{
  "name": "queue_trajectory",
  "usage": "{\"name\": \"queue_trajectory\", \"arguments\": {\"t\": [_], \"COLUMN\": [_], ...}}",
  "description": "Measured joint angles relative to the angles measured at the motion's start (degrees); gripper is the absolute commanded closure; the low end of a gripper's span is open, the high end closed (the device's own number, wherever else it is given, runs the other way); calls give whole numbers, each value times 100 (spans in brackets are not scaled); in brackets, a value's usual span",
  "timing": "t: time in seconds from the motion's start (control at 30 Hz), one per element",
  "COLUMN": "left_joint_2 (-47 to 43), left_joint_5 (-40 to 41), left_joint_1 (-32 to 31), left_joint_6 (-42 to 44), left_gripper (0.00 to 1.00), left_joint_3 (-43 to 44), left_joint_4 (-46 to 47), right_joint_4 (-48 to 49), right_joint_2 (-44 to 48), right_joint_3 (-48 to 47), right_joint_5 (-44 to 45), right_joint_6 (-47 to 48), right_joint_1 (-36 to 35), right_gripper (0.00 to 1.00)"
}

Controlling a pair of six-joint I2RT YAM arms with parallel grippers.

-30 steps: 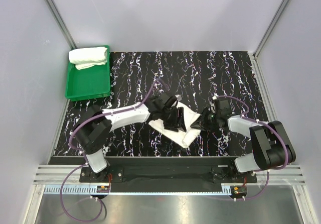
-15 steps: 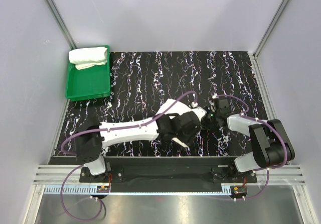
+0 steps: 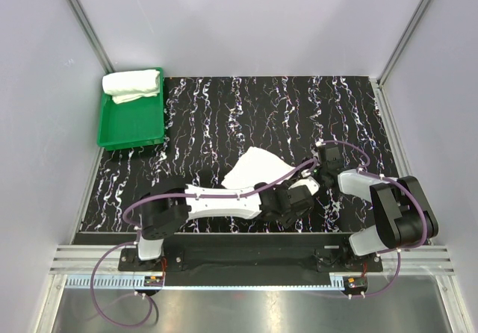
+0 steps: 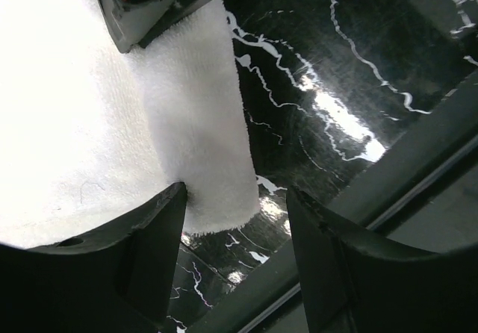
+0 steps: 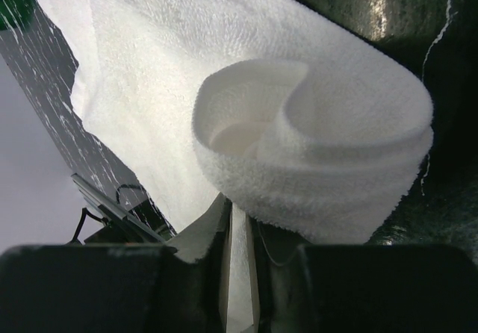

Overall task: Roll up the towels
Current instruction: Roll the towel

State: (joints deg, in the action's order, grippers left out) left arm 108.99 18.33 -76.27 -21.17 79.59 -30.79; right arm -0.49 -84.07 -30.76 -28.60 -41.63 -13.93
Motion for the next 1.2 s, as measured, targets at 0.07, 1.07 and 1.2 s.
{"name": "queue_trajectory", "arguments": {"t": [0.07,1.07,1.2], "left_joint_2": [107,345,107], "left_joint_5": [85,455,164], "left_joint_1": [2,-2,118], "left_joint_6": [4,-70,-275], "left_gripper": [38,94,97], "left_joint_3": [0,-627,-953], "left_joint_4": [-4,822,1141], "right_joint_4": [11,-1469,-2616], "right_joint_2": [-4,413,761], "right_joint_3": [0,-776,-1884], "right_joint_5": [2,708,1624], "right_joint_6": [4,319,601], "right_joint_1": [0,-31,-24], "right_gripper": [80,44,27]}}
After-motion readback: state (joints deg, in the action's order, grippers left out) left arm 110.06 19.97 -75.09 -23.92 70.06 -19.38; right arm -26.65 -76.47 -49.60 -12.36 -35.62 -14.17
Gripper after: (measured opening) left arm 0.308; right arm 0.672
